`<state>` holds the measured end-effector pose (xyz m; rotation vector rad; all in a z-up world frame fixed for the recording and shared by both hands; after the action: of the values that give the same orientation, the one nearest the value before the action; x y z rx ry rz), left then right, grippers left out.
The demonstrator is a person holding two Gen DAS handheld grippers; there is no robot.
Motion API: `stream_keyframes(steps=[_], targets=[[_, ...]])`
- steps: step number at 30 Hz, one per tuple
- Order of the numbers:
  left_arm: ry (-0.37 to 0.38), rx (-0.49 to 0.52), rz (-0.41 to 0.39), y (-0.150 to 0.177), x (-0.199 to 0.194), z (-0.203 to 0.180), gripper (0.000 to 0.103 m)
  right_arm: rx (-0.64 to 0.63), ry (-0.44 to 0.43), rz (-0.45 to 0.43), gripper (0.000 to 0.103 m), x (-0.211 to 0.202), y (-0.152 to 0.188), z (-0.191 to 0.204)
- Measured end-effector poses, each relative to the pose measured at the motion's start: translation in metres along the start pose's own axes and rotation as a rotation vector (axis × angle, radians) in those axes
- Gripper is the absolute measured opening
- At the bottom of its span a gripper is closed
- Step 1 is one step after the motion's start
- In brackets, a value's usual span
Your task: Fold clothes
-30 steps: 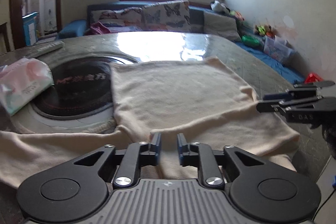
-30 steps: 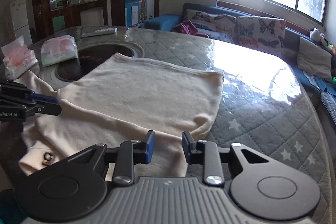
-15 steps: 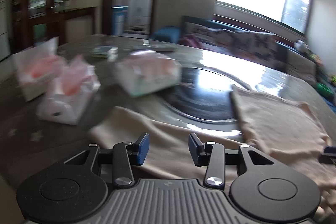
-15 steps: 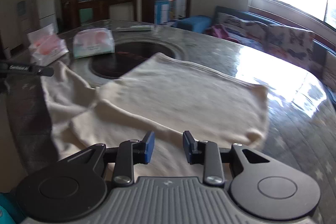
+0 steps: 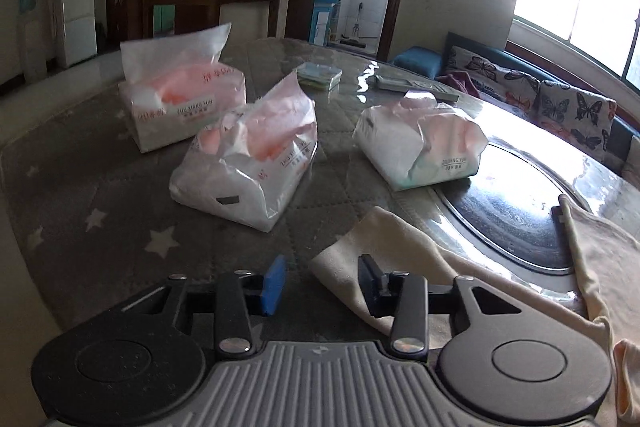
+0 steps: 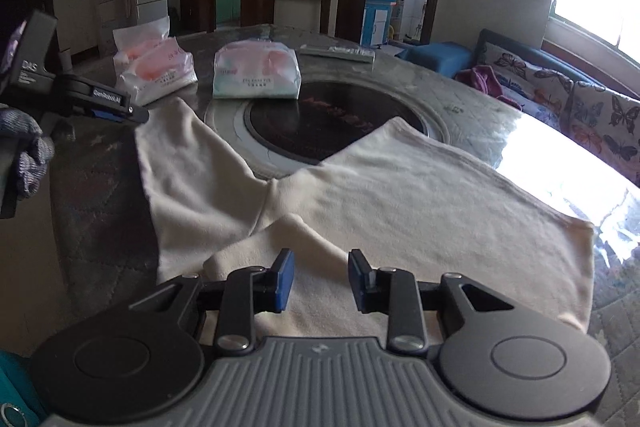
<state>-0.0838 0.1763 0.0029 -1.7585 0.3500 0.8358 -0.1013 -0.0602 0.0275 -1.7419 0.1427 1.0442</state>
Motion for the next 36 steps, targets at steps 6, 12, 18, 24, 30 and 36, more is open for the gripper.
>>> stream_keyframes(steps=[6,12,18,24,30,36], targets=[[0.0,0.02,-0.019,0.001,0.001,-0.006,0.008,0.036,0.034,-0.031,0.029,-0.017,0.001,-0.011],[0.131,0.014,-0.093,-0.015,-0.03,-0.024,0.005,0.1,0.065,-0.063,0.029,-0.032,0.009,-0.025],[0.362,0.131,-0.143,-0.026,-0.072,-0.083,0.005,0.21,0.121,-0.091,0.029,-0.049,0.027,-0.048],[0.6,0.275,-0.11,-0.013,-0.098,-0.164,0.005,0.331,0.195,-0.12,0.029,-0.073,0.055,-0.077],[0.807,0.39,-0.019,0.021,-0.11,-0.237,0.005,0.41,0.251,-0.127,0.029,-0.092,0.082,-0.099],[0.895,0.478,0.084,0.057,-0.104,-0.282,0.006,0.463,0.277,-0.125,0.029,-0.099,0.098,-0.113]])
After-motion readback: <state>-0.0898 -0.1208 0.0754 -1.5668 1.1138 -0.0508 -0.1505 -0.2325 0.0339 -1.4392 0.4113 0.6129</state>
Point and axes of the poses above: each gripper's, at about its wrist camera, not at the fingertips, and x roughly the way its jaws point, z to its left, y to its underside, the point moved 2 cm from there along x, roughly the way its jaws point, and after that the axes turned 3 degrees about z, right-handed, at the moved point
